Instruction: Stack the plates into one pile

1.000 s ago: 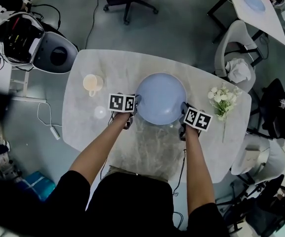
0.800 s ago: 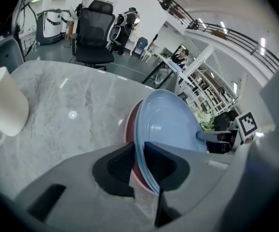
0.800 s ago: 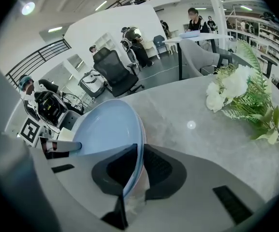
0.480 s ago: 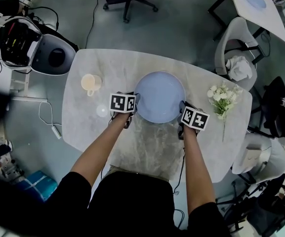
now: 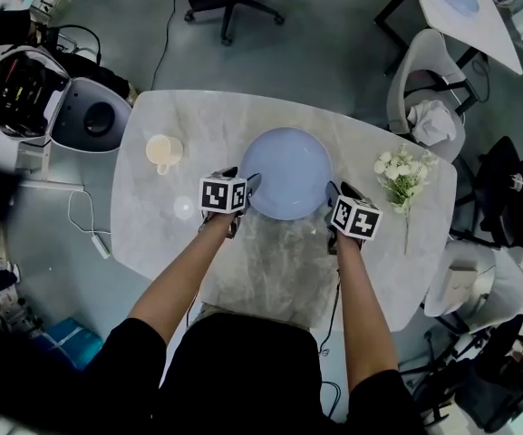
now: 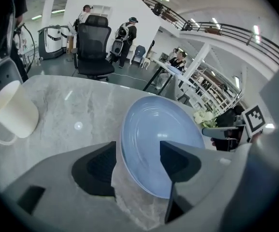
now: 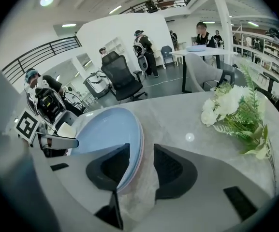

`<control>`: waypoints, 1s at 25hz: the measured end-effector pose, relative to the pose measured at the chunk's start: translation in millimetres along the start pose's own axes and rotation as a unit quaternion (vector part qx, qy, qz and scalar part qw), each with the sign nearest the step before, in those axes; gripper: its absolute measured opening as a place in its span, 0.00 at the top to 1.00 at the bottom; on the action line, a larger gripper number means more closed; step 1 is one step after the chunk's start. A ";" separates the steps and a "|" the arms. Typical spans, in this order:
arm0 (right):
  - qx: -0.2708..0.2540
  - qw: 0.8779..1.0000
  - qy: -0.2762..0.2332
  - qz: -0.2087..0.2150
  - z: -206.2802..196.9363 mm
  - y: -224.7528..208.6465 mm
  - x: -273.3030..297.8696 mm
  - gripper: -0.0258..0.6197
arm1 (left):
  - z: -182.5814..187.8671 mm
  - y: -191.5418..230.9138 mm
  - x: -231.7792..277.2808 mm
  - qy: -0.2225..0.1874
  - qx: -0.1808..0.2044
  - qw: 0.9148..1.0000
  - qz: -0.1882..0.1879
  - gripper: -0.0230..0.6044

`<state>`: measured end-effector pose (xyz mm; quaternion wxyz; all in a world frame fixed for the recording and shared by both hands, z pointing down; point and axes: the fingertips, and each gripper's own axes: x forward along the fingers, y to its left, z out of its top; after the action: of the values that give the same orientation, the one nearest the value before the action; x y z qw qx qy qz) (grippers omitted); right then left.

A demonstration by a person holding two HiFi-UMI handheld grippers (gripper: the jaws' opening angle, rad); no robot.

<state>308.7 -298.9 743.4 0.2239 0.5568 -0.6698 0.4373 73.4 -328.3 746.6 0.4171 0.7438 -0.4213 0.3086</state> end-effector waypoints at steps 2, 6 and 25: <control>-0.010 1.000 -0.014 0.005 6.9 4.4 -9.9 0.75 | 0.5 -2.3 -5.1 -0.006 0.000 1.000 -0.006 0.52; -0.019 0.998 -0.054 0.027 22.5 25.2 -36.2 0.74 | 6.8 -6.1 -25.0 -0.038 0.006 0.999 -0.011 0.52; -0.044 0.978 -0.202 0.042 -72.3 188.6 -241.4 0.85 | -78.8 -24.0 -295.6 -0.278 0.002 0.953 -0.119 0.93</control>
<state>185.1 -106.2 527.4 0.0895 0.5948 -0.7423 0.2952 -48.2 -142.6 534.7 0.3159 0.8456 -0.4286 0.0388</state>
